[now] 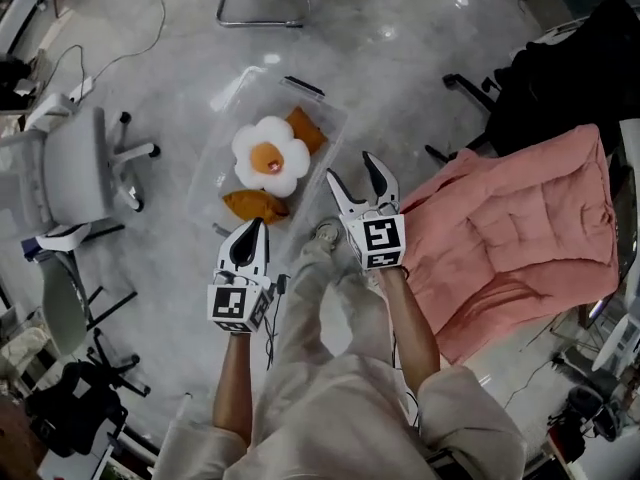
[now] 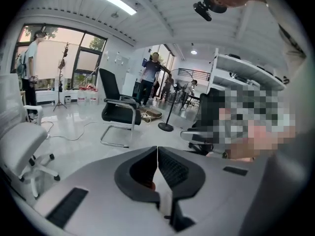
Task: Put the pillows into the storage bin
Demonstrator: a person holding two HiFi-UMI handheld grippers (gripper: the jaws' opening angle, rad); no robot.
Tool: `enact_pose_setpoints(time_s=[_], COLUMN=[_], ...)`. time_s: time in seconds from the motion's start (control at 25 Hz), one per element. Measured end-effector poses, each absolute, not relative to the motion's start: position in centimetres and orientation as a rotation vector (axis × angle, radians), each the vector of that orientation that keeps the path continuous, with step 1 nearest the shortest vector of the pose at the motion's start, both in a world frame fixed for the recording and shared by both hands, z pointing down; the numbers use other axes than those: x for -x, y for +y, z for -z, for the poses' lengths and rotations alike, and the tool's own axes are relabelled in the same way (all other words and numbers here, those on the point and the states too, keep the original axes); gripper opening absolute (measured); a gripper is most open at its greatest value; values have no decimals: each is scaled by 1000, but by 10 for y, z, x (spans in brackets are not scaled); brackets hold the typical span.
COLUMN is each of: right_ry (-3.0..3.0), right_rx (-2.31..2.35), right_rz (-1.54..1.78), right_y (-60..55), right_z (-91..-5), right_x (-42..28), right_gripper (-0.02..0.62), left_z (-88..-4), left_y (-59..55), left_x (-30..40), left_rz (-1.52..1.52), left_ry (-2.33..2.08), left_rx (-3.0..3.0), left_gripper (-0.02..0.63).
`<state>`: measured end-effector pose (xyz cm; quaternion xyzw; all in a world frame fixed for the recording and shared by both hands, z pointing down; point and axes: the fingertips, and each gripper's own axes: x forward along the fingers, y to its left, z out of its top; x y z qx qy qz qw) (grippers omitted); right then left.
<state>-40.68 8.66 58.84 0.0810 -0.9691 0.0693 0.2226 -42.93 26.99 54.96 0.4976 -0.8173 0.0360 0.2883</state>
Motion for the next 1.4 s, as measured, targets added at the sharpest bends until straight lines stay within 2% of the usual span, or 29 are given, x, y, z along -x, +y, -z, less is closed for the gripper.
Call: enact_pose_setpoints(time_s=[0.48,0.76,1.08,1.4], right_ry=[-2612,-2490,-2408,-2381], right_rx=[-806,-1061,-1270,-1337], right_rz=[-190,-221,-249,-252], right_y=[-30,-46,-52,-45], right_z=[-484,-448,-407,-375], right_x=[175,50,-59,-130], right_gripper=[148,67,4,-2], left_z=[-501,-448,-398,-346], left_y=[121,71,29,17], left_x=[323,250,191,143], left_rz=[-165,-228,-262,-298], left_ry=[-1936,-1826,-1777,-1761], left_rx=[-1711,-1899,-2021,-2107], left_gripper=[12,12,12,12])
